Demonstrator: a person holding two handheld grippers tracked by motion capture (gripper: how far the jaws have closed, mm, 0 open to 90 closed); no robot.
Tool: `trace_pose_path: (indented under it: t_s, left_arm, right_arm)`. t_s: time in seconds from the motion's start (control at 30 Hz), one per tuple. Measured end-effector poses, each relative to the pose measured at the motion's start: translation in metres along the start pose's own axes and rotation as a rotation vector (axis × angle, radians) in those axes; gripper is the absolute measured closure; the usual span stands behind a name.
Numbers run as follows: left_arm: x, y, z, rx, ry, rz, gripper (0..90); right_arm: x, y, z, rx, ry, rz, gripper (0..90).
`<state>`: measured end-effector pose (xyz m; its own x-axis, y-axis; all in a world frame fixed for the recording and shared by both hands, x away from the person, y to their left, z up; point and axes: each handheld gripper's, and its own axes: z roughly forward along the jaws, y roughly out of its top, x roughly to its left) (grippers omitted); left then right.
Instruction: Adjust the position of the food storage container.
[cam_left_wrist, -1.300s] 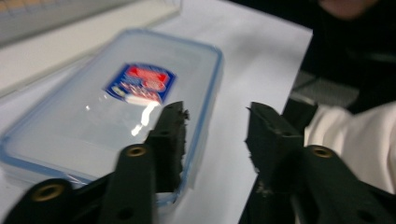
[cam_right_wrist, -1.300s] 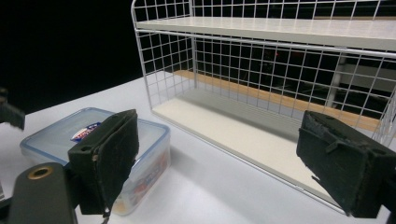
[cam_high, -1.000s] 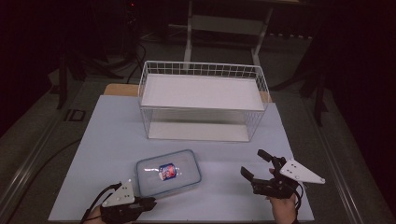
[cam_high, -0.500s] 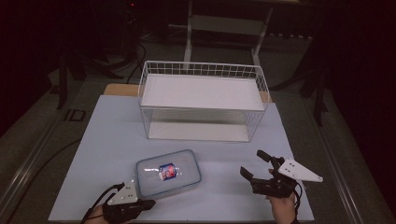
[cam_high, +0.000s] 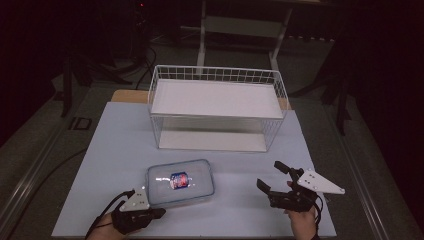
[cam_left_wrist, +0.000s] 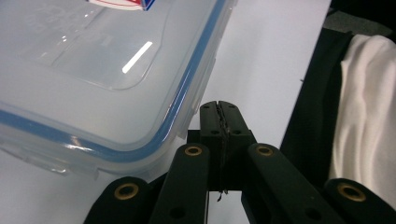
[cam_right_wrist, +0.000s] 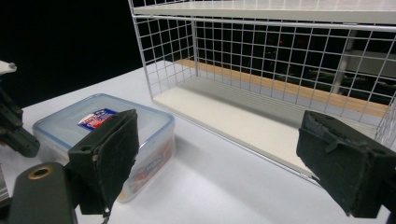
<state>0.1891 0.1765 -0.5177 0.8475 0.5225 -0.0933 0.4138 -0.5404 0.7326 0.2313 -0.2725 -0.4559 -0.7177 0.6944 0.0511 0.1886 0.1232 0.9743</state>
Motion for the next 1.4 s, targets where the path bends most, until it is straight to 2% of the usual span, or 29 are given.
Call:
trace_pose_path:
  t_s: [0.1, 0.13, 0.2, 0.27, 0.37, 0.43, 0.47, 0.5, 0.53, 0.57, 0.63, 0.67, 0.7, 0.8, 0.83, 0.9, 0.93, 0.97, 1.0, 1.07, 1.1, 1.2, 1.4]
  left_arm:
    - [0.004, 0.000, 0.001, 0.012, 0.018, -0.010, 89.6]
    - [0.006, 0.000, 0.002, 0.024, 0.035, -0.013, 89.6]
    - [0.009, -0.002, 0.002, 0.016, 0.030, -0.028, 89.7]
    - [0.012, -0.002, 0.002, 0.031, 0.062, -0.026, 89.7]
    - [0.019, -0.003, 0.000, 0.015, 0.077, -0.045, 89.7]
    - [0.022, -0.003, -0.002, 0.012, 0.055, -0.043, 89.6]
    - [0.023, -0.003, -0.005, 0.014, 0.026, -0.043, 89.6]
    - [0.022, -0.003, -0.008, 0.012, 0.017, -0.027, 89.6]
    - [0.021, -0.002, -0.016, 0.002, 0.039, -0.010, 89.6]
    - [0.022, -0.001, -0.021, -0.009, 0.038, -0.006, 89.6]
    - [0.024, 0.002, -0.034, -0.041, 0.086, -0.010, 89.6]
    - [0.024, 0.002, -0.034, -0.041, 0.086, -0.010, 89.6]
    - [0.032, 0.004, -0.044, -0.062, 0.145, -0.025, 89.6]
    - [0.049, 0.004, -0.049, -0.074, 0.205, -0.066, 89.6]
    - [0.058, 0.003, -0.048, -0.074, 0.221, -0.090, 89.6]
    - [0.070, 0.001, -0.045, -0.083, 0.228, -0.126, 89.6]
    - [0.076, -0.001, -0.042, -0.078, 0.243, -0.134, 89.7]
    - [0.081, -0.003, -0.040, -0.082, 0.244, -0.134, 89.6]
    - [0.085, -0.004, -0.038, -0.085, 0.241, -0.152, 89.7]
    - [0.087, -0.005, -0.035, -0.077, 0.239, -0.153, 89.6]
    - [0.090, -0.006, -0.031, -0.076, 0.224, -0.160, 89.7]
    - [0.089, -0.004, -0.025, -0.072, 0.199, -0.153, 89.6]
    - [0.088, 0.001, -0.022, -0.077, 0.194, -0.158, 89.7]
  right_arm:
    - [0.000, 0.000, 0.001, 0.001, 0.003, 0.003, 12.7]
    - [0.000, 0.000, 0.001, 0.002, 0.004, 0.004, 12.7]
    - [0.001, 0.000, 0.001, 0.003, 0.008, 0.004, 12.7]
    - [0.001, 0.000, 0.001, 0.001, 0.009, 0.002, 12.7]
    - [0.000, 0.000, 0.001, 0.000, 0.009, 0.008, 12.7]
    - [0.000, -0.001, 0.002, 0.005, 0.012, 0.009, 12.7]
    - [0.000, -0.001, 0.002, 0.005, 0.013, 0.009, 12.7]
    - [0.000, -0.001, 0.001, 0.004, 0.014, 0.010, 12.7]
    - [0.000, -0.001, 0.001, 0.002, 0.014, 0.011, 12.7]
    - [0.000, 0.000, 0.001, 0.002, 0.012, 0.008, 12.7]
    - [0.000, 0.000, 0.001, 0.000, 0.014, 0.010, 12.7]
    - [0.000, 0.000, 0.001, 0.000, 0.014, 0.010, 12.7]
    - [0.000, -0.001, 0.003, 0.006, 0.018, 0.007, 12.7]
    - [0.001, -0.001, 0.003, 0.009, 0.020, 0.002, 12.7]
    - [0.001, -0.001, 0.003, 0.009, 0.019, 0.000, 12.7]
    - [0.001, -0.001, 0.002, 0.007, 0.021, -0.001, 12.7]
    - [0.001, -0.001, 0.002, 0.007, 0.020, -0.001, 12.7]
    - [0.001, -0.001, 0.002, 0.007, 0.021, 0.005, 12.7]
    - [0.001, -0.001, 0.002, 0.006, 0.022, 0.008, 12.7]
    - [0.000, -0.002, 0.002, 0.010, 0.020, 0.009, 12.7]
    - [0.000, -0.002, 0.003, 0.010, 0.021, 0.011, 12.7]
    - [0.000, -0.002, 0.003, 0.012, 0.022, 0.008, 12.7]
    - [0.000, -0.002, 0.003, 0.014, 0.026, 0.007, 12.7]
